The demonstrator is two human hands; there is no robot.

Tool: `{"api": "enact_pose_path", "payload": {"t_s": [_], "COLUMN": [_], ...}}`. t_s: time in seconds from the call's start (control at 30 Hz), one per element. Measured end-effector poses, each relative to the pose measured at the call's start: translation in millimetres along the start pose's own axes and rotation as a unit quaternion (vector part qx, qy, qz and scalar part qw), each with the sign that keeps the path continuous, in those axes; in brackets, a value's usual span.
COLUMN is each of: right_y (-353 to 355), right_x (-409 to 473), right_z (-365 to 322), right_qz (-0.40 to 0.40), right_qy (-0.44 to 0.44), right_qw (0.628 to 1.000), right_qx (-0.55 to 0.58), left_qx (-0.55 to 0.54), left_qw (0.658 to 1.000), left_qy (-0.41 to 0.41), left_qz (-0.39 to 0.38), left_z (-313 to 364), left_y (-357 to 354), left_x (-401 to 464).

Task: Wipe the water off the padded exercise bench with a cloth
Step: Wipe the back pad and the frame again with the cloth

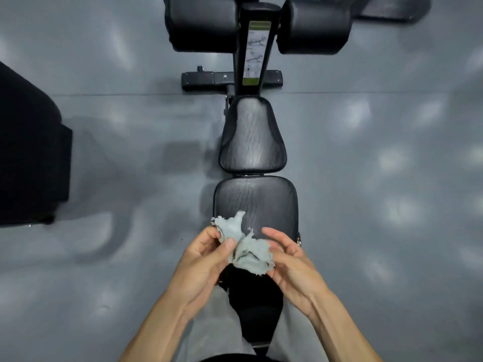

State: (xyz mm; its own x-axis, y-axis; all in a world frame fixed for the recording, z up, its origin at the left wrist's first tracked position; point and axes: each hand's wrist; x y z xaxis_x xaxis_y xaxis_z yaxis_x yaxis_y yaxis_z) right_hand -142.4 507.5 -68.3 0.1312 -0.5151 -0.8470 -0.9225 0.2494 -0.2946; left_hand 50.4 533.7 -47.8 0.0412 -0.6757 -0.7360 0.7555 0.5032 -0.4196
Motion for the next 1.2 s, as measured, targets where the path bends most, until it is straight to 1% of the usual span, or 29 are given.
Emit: {"api": "enact_pose_path", "payload": {"t_s": [0.07,0.1,0.13,0.17,0.2,0.23,0.27,0.33,0.4,0.47,0.5,0.57,0.63,0.7,0.77,0.87,0.93,1.0,1.03,1.13,1.17,1.2], "right_y": [15.1,23.7,32.8,41.8,51.6,58.6,64.5,73.0,75.8,73.2,70.6,64.0,53.4,39.5,26.3,12.1,7.5,6.5,7.2,16.6,22.1,29.7], "right_x": [11.5,17.1,24.0,32.1,41.9,50.4,60.5,77.9,90.9,101.0,105.2,114.7,121.9,125.5,127.1,123.7,122.1,124.1,126.4,133.4,134.7,136.4], "right_z": [-18.8,-28.3,-37.8,-47.0,-55.0,-64.2,-74.9,-100.6,-125.5,-140.4,-143.1,-140.4,-126.9,-107.2,-82.1,-50.5,-36.7,-30.0,-28.0,-28.5,-30.7,-34.5], "right_qz": [-0.023,-0.037,-0.051,-0.07,-0.092,-0.111,-0.114,-0.107,-0.148,-0.212,-0.235,-0.257,-0.211,-0.139,-0.089,-0.051,-0.024,0.006,0.01,-0.019,-0.024,-0.024], "right_qy": [0.023,0.041,0.061,0.081,0.1,0.12,0.135,0.141,0.137,0.108,0.083,0.057,0.082,0.147,0.19,0.202,0.195,0.18,0.173,0.189,0.206,0.225], "right_qw": [0.999,0.996,0.988,0.973,0.95,0.925,0.911,0.918,0.92,0.917,0.924,0.935,0.943,0.93,0.915,0.916,0.923,0.93,0.928,0.897,0.886,0.874], "right_qx": [-0.032,-0.069,-0.129,-0.203,-0.281,-0.342,-0.374,-0.356,-0.337,-0.319,-0.289,-0.238,-0.244,-0.307,-0.345,-0.343,-0.33,-0.32,-0.33,-0.399,-0.415,-0.43], "left_qx": [-0.055,-0.069,-0.076,-0.071,-0.049,-0.008,0.04,0.138,0.189,0.176,0.16,0.146,0.16,0.206,0.26,0.29,0.297,0.357,0.411,0.587,0.616,0.627], "left_qw": [0.998,0.996,0.995,0.994,0.995,0.996,0.995,0.984,0.974,0.977,0.979,0.979,0.975,0.967,0.955,0.953,0.954,0.934,0.911,0.801,0.774,0.76], "left_qy": [-0.008,-0.024,-0.038,-0.054,-0.066,-0.075,-0.086,-0.114,-0.12,-0.121,-0.121,-0.125,-0.123,-0.122,-0.109,-0.054,-0.022,-0.012,-0.023,-0.115,-0.144,-0.168], "left_qz": [0.036,0.048,0.057,0.059,0.052,0.044,0.031,0.001,-0.016,0.003,0.025,0.073,0.095,0.092,0.089,0.061,0.014,-0.015,-0.012,0.022,0.029,0.031], "left_z": [1.2,1.0,0.2,-2.8,-5.8,-8.3,-11.3,-18.0,-19.6,-17.4,-15.5,-11.7,-9.2,-10.5,-14.6,-15.2,-11.4,-12.8,-17.6,-44.0,-53.6,-63.7], "left_y": [-24.3,-35.4,-47.7,-58.4,-70.7,-82.9,-93.6,-111.7,-121.6,-127.9,-129.1,-126.7,-115.3,-95.5,-68.1,-28.1,-9.9,0.7,5.1,12.1,10.3,7.1], "left_x": [11.5,18.5,24.8,31.6,36.2,40.2,45.6,55.3,66.0,78.9,86.9,103.1,118.2,131.4,138.2,141.5,139.5,140.7,142.5,148.3,148.7,148.5]}}
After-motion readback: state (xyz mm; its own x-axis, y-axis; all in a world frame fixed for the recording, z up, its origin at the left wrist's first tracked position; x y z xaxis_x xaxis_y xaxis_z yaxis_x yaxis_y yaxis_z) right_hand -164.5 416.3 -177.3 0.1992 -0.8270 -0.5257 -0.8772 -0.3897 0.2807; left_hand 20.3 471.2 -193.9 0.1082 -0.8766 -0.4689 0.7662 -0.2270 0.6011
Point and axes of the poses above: each hand's wrist, its own x-axis towards the middle knuckle, its own y-axis out of the back of the hand, z = x × y, and after that the axes turned 7 degrees about z, right-handed
